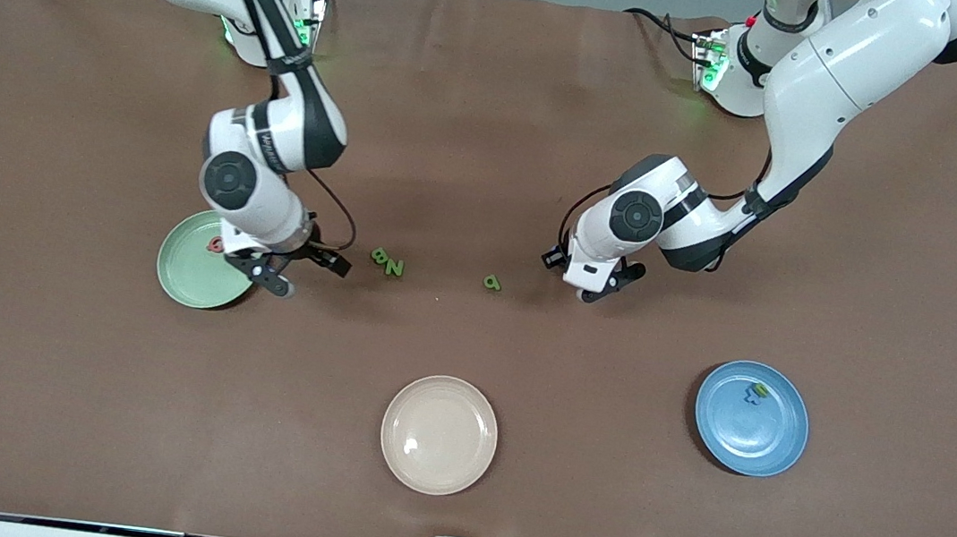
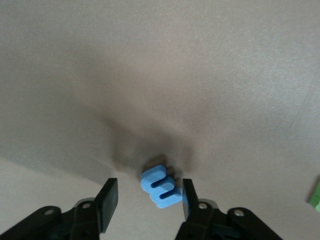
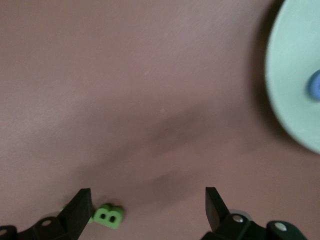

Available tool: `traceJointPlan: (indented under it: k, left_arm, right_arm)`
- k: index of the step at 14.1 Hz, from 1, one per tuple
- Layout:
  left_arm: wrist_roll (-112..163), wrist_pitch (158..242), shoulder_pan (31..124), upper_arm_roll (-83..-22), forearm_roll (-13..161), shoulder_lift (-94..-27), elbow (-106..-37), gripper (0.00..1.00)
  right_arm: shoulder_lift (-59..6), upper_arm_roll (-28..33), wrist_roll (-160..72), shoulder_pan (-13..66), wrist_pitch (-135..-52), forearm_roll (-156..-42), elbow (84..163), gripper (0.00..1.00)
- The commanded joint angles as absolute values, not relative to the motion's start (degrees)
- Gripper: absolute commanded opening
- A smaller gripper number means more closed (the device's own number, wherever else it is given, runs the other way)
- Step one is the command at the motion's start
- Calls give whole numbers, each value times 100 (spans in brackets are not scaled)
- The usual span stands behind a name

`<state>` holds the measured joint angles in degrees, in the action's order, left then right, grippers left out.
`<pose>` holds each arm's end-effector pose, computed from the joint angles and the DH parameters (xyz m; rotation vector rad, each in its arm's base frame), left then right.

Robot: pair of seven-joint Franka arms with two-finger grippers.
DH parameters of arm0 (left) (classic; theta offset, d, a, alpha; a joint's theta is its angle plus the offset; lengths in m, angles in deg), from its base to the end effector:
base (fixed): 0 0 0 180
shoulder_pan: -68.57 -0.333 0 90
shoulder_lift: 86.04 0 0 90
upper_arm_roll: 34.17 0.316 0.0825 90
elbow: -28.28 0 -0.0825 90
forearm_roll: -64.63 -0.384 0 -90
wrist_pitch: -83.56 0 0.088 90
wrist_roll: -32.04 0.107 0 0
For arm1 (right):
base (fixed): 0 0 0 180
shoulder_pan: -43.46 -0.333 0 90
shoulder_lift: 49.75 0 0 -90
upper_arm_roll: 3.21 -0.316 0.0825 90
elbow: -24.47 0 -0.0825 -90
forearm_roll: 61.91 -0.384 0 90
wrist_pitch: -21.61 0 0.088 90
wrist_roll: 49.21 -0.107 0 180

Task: Sort upper and lower case letters into plates
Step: 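Grasp the blue e with the left gripper while the right gripper grasps the B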

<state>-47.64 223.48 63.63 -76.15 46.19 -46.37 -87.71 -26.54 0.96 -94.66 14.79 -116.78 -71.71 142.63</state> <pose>0.4708 -0.3535 0.1769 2.9068 0.8777 -0.3724 0.5336 0.2447 0.2316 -3.0071 0.7539 0.1350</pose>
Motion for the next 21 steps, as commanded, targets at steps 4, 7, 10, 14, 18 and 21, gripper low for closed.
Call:
traceJointPlan:
  k: [4,7,10,14,18,21]
  left_arm:
    - [-4908,22603,6365,-7618,4520,-4596,-8861,57]
    - [-4908,22603,6374,-7618,4520,-4570,-8861,45]
    - [-4900,22603,6400,-7609,4520,-4543,-8852,34]
    - [-4847,22603,6409,-7548,4512,-4578,-8756,9]
    - [-4733,22359,6269,-7530,4337,-4666,-8046,3]
    - [-4217,21673,6268,-7311,4019,-4640,-7246,2]
  right_arm:
    - [-2154,163,-10387,1103,-12402,-7202,14295,100]
    - [-1987,171,-10844,962,-12560,-7193,14303,100]
    - [-1978,163,-11073,822,-12561,-7193,14321,97]
    - [-1961,163,-11284,654,-12561,-7193,14330,95]
    - [-1961,163,-11408,558,-12552,-7185,14330,91]
    - [-1969,163,-11399,558,-12526,-7158,14330,66]
